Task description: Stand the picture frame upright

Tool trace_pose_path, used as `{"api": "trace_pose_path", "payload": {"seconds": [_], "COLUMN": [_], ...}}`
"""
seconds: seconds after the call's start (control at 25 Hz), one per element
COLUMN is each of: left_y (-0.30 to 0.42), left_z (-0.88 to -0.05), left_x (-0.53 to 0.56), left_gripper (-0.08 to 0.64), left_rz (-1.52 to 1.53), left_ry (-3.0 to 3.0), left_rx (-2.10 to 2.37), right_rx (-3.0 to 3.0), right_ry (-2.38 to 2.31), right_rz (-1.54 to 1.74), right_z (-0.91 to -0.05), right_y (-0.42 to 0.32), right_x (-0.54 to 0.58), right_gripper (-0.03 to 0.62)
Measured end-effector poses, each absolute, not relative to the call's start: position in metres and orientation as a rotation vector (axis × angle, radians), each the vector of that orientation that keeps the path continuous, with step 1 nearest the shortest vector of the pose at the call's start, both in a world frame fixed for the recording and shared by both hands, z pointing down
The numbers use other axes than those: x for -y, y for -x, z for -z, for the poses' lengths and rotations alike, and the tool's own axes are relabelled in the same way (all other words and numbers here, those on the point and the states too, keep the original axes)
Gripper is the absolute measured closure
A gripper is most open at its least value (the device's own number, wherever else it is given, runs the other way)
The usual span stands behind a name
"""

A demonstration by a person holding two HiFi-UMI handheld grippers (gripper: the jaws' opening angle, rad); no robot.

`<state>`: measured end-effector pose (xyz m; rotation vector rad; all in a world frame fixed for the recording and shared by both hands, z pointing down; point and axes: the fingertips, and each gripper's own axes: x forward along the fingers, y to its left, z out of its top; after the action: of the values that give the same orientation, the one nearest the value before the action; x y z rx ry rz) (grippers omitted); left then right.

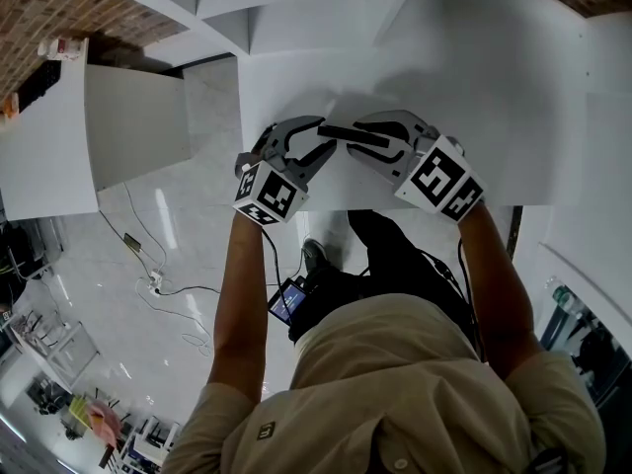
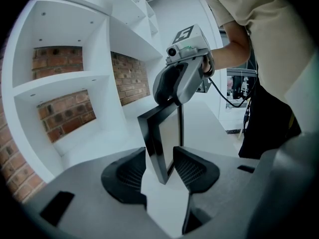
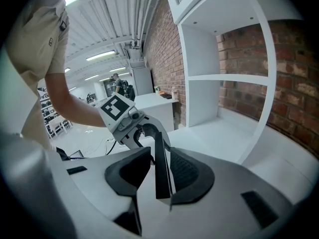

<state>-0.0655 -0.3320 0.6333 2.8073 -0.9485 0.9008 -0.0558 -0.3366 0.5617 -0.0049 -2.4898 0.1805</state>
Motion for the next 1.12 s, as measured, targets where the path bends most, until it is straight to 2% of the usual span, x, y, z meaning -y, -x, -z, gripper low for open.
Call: {"api": "trace_pose_path", "payload": {"seconds": [0.28, 0.56, 0.8, 0.84, 0.96, 1.12], "left_y": [0.072, 0.092, 0.132, 0.140, 0.160, 0.177], "left_z": [-0.618, -0.566, -0.497, -0.481, -0.437, -0.391], "left_x": [0.329, 0.298, 0.255, 0.245, 0.213, 0.165], "left_gripper": [0.393, 0.394, 0.394, 0.406, 0.528, 0.552], "left_rz": [-0.926, -0.854, -0.686, -0.658, -0.591, -0.486], "left_ry": [-2.823, -2.845, -2.798, -2.789, -2.794, -2.755], "left_rx": [0.960, 1.069, 1.319, 1.370, 1.500, 1.594], "right_rx": [2.521, 2.635, 2.736, 2.744, 2.747, 2.739], "right_ry": [-0.025, -0.184, -0.373, -0.390, -0.412, -0.427], "right_rz": [-0.170, -0.122, -0.103, -0.097, -0.046, 0.024], "right_z": [-0.544, -0.497, -0.438, -0.427, -0.400, -0.370], "right_y": [0.054, 0.052, 0.050, 0.050, 0.052, 0.056], "right_x": [0.343, 0.335, 0.308, 0.299, 0.267, 0.217], "right_gripper": [0.469, 0.471, 0.579, 0.586, 0.588, 0.588]}}
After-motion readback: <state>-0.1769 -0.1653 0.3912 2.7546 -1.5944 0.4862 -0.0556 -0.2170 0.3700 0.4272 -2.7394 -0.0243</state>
